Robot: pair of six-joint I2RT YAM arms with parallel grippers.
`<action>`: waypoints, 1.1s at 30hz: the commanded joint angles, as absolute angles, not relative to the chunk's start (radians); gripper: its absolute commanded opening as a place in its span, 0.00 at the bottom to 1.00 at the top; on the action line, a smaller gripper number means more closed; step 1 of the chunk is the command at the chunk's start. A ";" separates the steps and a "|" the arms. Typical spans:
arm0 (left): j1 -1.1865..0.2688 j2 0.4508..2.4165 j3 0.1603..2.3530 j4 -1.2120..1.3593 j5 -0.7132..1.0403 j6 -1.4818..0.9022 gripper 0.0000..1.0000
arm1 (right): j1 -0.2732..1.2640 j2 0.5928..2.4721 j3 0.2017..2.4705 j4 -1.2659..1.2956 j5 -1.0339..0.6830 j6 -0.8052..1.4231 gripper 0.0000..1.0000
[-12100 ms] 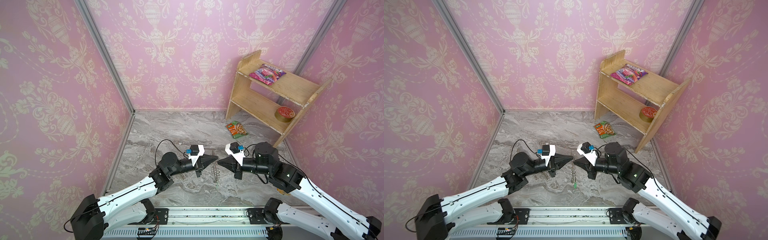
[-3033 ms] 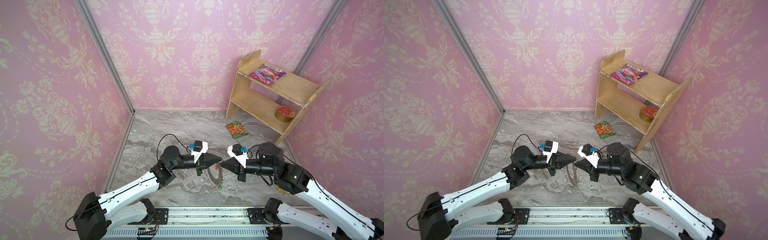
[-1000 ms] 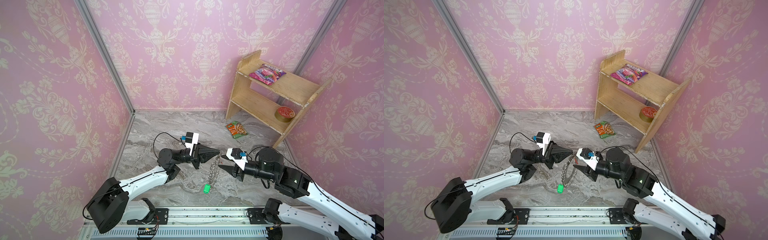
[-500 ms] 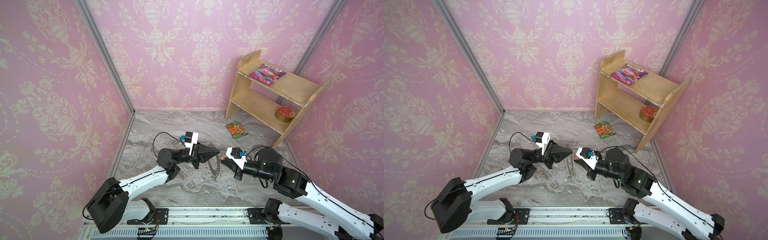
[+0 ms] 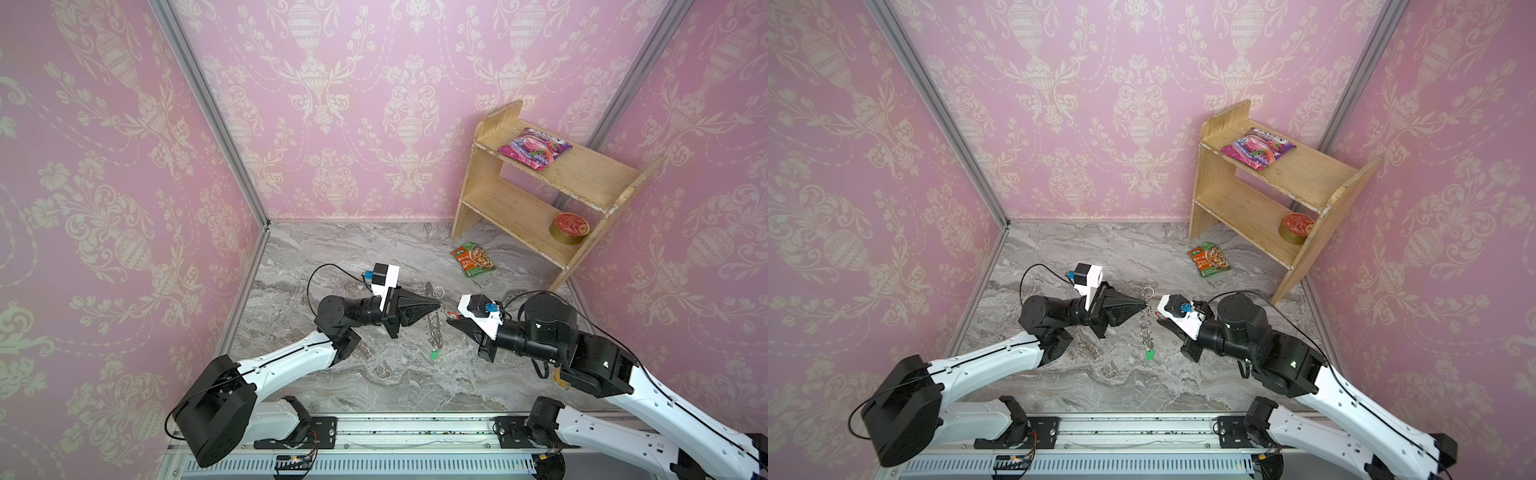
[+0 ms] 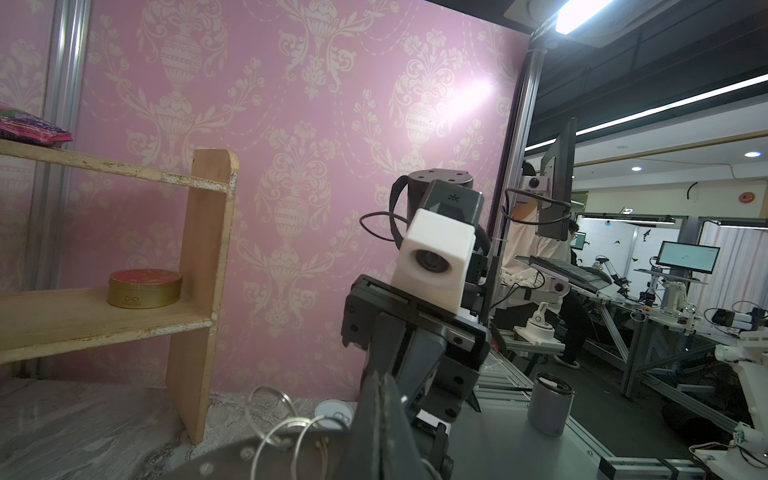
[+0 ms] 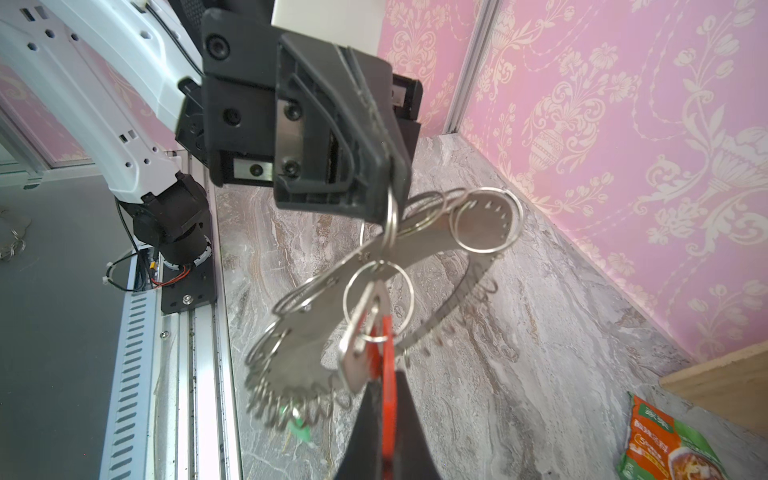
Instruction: Put the keys on the keyring
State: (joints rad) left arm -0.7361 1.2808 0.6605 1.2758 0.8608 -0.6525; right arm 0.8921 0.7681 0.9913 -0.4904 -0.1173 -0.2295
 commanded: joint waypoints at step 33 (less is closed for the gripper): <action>-0.757 1.151 0.651 0.990 0.833 -0.472 0.45 | 0.950 0.862 1.167 -0.701 0.013 -0.301 0.00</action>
State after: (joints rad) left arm -0.7502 1.1881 0.6640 1.0580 0.8658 -0.5350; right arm 0.9394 0.8627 1.1267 -0.6945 -0.0116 -0.2893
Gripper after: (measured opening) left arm 0.446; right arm 0.043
